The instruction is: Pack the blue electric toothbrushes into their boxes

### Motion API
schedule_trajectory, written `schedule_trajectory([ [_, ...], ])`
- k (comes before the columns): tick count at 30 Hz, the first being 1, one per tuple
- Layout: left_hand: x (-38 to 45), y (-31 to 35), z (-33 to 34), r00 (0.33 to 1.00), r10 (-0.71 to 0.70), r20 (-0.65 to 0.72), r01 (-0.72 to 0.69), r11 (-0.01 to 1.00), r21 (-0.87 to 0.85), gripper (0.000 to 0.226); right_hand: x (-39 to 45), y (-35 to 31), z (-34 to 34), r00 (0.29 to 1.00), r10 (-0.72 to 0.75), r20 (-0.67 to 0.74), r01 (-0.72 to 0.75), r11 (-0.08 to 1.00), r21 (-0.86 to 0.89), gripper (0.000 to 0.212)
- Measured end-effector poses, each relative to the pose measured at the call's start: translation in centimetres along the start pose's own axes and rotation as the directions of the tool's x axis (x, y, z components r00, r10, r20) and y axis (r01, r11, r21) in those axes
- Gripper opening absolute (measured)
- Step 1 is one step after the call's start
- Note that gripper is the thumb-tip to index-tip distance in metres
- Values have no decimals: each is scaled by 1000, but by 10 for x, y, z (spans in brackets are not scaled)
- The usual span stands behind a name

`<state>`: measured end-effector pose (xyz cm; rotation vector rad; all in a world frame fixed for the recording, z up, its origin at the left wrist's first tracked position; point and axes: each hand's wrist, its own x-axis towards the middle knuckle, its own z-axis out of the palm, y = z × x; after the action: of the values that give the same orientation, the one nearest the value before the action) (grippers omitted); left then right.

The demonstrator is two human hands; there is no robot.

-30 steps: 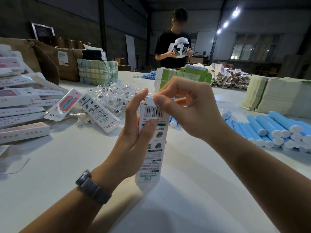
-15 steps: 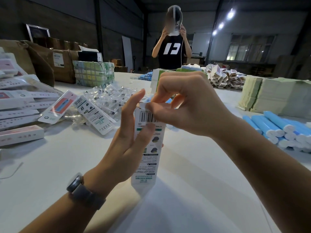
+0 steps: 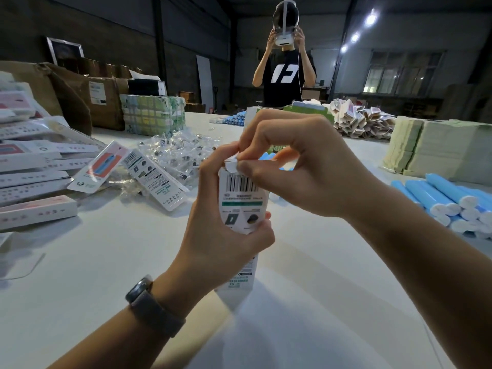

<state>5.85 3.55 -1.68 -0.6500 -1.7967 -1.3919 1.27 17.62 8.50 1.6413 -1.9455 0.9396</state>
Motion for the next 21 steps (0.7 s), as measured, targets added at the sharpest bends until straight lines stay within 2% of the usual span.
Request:
schedule_trajectory([
  [5,4,-3,-4,1000,13,5,-14,998,68,88,1,0,9,993,85,-86,-91,994,-66,10],
  [7,4,0,-6,1000,2,4,-3,1000,28,68,1,1,8,989,123,-86,-124,992,-11,7],
  [10,8,7,-10,997,-47,-63,38,991,-132,23,0,2,7,985,151,-87,-147,988,51,12],
  [13,14,12,-9,991,-113,-69,101,982,-159,17,-2,4,13,979,155,-135,-144,986,83,12],
  [17,17,14,-8,970,-237,-46,219,944,-246,17,-5,7,16,964,210,-161,-172,959,225,10],
  [21,19,14,-7,963,-252,-98,223,945,-241,20,-8,12,19,951,258,-173,-200,935,294,7],
])
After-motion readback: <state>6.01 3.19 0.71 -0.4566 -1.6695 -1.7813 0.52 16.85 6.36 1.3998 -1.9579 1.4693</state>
